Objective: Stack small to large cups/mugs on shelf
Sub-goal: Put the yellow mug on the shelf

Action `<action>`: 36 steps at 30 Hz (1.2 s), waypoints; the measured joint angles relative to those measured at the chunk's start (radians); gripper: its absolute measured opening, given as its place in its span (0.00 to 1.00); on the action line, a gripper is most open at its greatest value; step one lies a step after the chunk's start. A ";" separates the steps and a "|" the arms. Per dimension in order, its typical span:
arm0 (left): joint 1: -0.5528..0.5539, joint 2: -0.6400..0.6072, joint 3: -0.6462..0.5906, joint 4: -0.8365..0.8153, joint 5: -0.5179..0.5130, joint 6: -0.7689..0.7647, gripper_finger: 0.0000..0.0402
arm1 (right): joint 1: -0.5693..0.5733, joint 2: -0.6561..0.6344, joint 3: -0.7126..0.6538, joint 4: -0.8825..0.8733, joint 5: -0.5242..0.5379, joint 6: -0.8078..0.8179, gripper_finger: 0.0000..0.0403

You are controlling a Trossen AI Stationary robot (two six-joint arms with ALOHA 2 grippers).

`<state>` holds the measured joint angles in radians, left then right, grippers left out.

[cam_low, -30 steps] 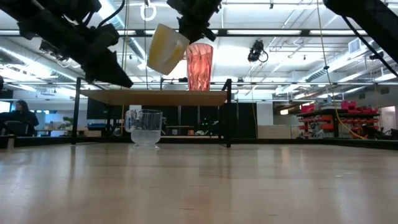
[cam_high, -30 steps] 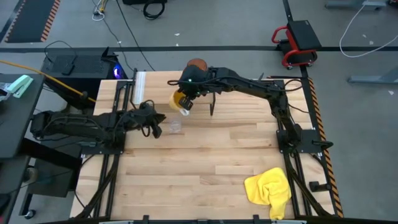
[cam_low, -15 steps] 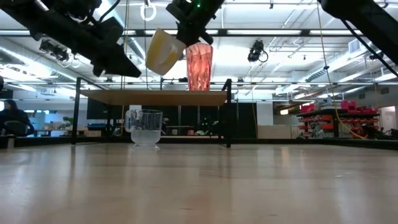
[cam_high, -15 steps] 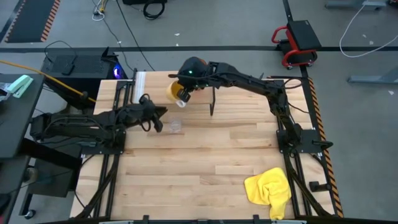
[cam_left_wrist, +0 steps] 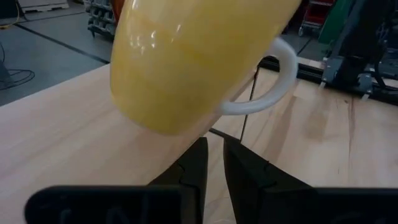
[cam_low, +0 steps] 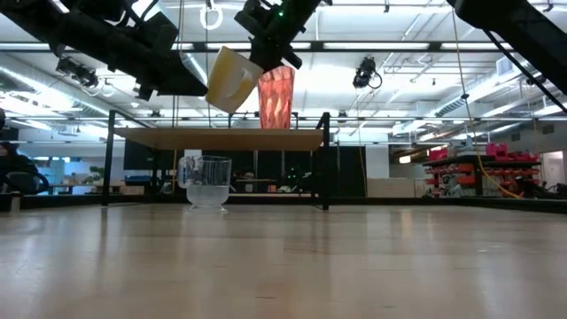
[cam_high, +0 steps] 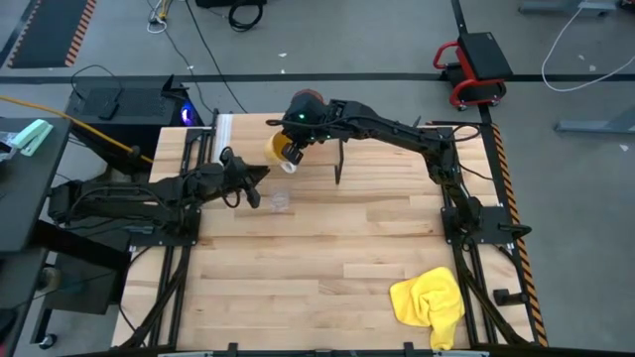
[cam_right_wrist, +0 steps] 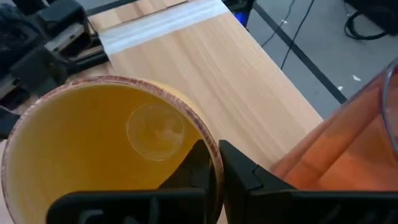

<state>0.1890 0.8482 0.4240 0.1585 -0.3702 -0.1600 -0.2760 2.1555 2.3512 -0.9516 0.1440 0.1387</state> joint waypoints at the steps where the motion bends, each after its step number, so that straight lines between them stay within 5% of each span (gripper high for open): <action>1: 0.000 0.000 0.000 0.000 0.000 0.000 0.15 | 0.003 0.000 0.000 -0.001 0.000 0.000 0.05; 30: 0.000 -0.001 0.043 -0.005 -0.008 0.097 0.14 | 0.076 -0.104 0.000 -0.055 0.038 -0.004 0.05; 36: 0.007 -0.057 0.136 -0.198 -0.065 0.119 0.13 | 0.065 -0.075 -0.002 -0.038 0.083 0.003 0.05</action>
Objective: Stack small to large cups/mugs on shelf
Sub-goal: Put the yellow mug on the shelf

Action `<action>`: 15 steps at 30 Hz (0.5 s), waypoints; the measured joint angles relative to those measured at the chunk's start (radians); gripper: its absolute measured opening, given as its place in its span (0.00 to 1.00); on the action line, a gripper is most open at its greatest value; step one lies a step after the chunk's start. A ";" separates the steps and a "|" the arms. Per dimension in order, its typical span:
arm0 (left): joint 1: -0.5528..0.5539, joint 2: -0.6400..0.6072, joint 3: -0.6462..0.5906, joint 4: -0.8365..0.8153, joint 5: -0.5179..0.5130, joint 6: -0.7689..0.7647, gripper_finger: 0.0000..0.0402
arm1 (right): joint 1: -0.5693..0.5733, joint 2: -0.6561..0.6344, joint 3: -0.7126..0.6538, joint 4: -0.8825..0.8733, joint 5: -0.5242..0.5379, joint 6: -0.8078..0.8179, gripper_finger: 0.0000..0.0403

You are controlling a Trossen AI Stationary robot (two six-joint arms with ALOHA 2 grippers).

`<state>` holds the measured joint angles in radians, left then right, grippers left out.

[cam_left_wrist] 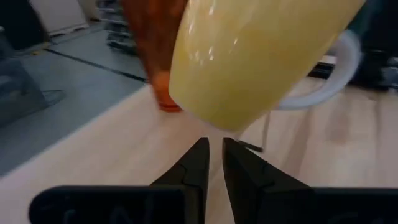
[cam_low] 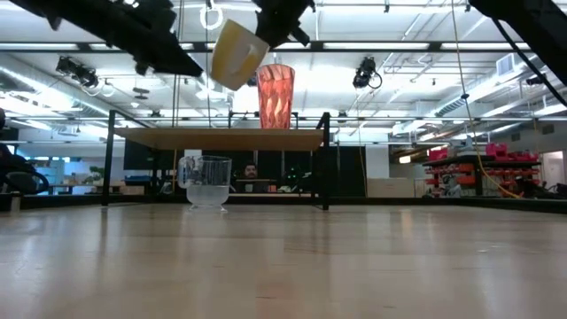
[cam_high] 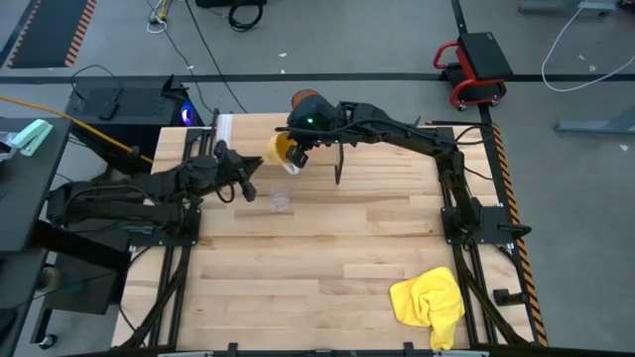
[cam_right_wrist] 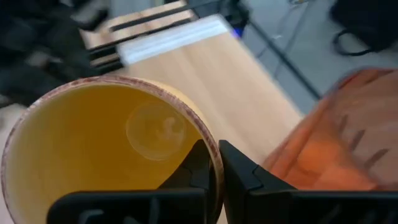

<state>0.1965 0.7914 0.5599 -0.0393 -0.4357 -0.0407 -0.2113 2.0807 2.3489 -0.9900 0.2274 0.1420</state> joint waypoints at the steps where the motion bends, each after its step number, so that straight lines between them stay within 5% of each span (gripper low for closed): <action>1: 0.003 -0.016 0.012 -0.039 -0.014 -0.004 0.13 | 0.002 0.003 0.000 0.001 0.009 -0.002 0.05; 15: 0.056 -0.184 0.031 -0.178 -0.036 -0.026 0.13 | 0.022 0.033 0.000 0.106 0.111 -0.091 0.04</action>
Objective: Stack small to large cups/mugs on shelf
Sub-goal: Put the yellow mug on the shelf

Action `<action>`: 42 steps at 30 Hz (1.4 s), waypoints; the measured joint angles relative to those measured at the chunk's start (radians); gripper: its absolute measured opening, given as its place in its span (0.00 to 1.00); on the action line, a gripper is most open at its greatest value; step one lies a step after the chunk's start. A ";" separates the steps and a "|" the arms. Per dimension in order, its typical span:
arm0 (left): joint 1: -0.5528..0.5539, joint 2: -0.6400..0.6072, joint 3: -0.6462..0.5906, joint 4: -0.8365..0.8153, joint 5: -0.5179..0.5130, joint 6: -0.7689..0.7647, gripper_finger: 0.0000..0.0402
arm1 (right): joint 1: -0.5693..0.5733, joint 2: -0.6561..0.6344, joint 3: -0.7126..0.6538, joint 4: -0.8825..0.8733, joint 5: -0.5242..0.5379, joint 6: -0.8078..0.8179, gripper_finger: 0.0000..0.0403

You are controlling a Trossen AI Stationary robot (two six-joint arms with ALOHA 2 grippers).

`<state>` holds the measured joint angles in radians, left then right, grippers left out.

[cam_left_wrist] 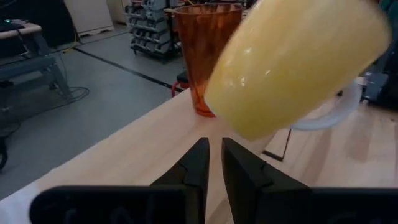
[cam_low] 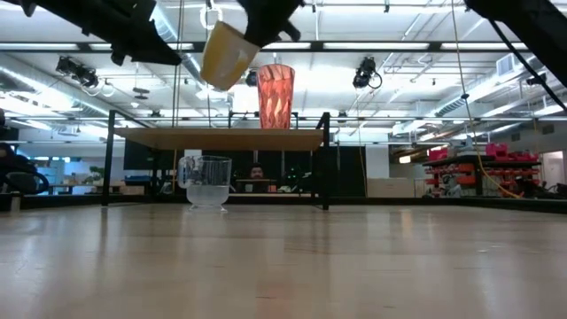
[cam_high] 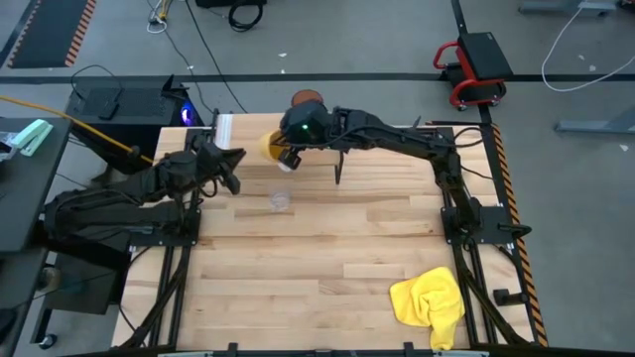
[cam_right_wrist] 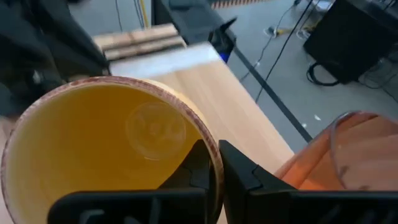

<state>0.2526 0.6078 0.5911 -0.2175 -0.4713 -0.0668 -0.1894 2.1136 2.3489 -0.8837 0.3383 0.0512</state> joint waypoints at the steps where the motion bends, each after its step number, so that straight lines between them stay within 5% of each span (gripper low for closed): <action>1: 0.005 -0.001 0.000 0.000 0.000 0.001 0.13 | -0.001 0.010 0.000 0.019 0.003 -0.003 0.04; 11: 0.032 0.000 -0.001 -0.083 0.081 -0.028 0.13 | -0.011 0.062 0.000 -0.006 -0.057 0.010 0.04; 26: -0.022 0.000 -0.001 -0.206 0.380 -0.126 0.12 | 0.161 -0.023 0.001 -0.591 -0.165 0.466 0.04; 35: -0.241 -0.001 -0.153 -0.167 0.379 -0.269 0.11 | 0.291 -0.010 -0.069 -0.509 -0.194 0.533 0.04; 42: -0.434 0.000 -0.175 -0.129 0.216 -0.330 0.08 | 0.305 -0.006 -0.293 -0.254 -0.253 0.552 0.04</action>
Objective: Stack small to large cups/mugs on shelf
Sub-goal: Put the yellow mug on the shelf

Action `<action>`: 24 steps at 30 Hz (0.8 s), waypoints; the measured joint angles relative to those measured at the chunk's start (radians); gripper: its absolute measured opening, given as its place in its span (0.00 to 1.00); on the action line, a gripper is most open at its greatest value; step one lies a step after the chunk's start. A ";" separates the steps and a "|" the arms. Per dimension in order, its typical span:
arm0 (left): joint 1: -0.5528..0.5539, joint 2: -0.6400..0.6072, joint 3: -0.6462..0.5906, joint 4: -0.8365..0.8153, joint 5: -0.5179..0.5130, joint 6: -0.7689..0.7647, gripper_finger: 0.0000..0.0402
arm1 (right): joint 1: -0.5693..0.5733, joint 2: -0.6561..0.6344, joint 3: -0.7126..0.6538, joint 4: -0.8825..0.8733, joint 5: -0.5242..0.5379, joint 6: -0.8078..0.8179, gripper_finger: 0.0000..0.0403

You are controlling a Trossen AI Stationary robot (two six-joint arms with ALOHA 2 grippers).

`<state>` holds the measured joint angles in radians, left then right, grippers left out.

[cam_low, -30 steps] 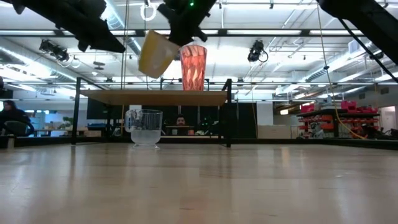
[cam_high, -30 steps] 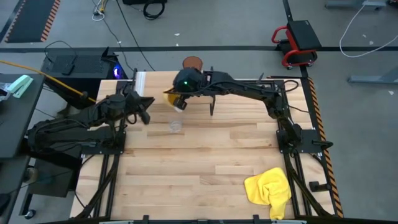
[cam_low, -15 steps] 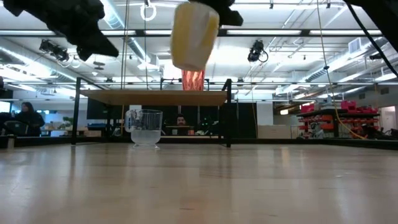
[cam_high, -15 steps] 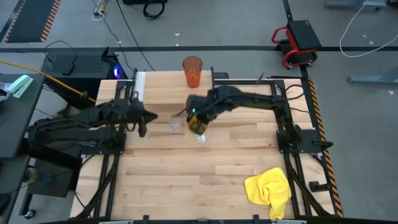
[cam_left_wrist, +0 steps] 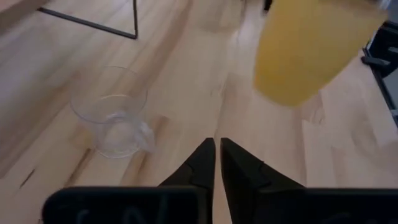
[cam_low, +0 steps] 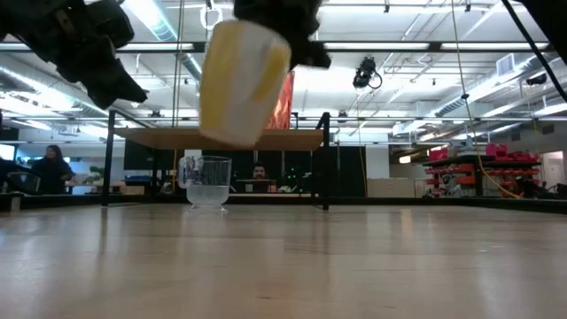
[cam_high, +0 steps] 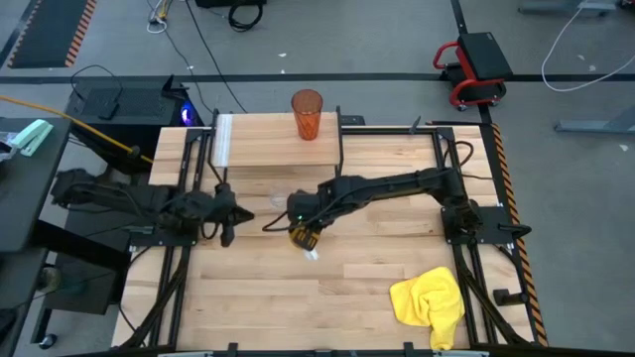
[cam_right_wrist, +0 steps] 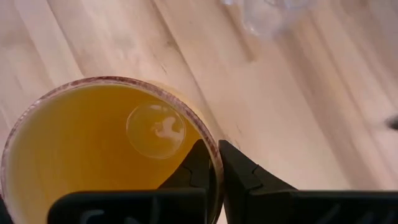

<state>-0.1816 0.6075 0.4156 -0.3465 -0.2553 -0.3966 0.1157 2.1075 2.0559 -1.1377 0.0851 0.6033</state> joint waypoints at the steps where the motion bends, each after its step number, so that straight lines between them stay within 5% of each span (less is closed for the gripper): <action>1: -0.032 0.001 0.000 0.001 -0.025 -0.014 0.07 | 0.000 0.001 -0.025 0.036 -0.001 0.000 0.04; 14: -0.394 0.249 0.001 0.176 -0.359 -0.124 0.09 | -0.056 0.000 -0.126 0.180 0.014 -0.035 0.04; 24: -0.450 0.510 0.001 0.333 -0.496 -0.183 0.09 | -0.065 0.015 -0.143 0.172 0.003 -0.061 0.05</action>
<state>-0.6312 1.1175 0.4168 -0.0137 -0.7516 -0.5792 0.0503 2.1223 1.9127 -0.9657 0.0883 0.5423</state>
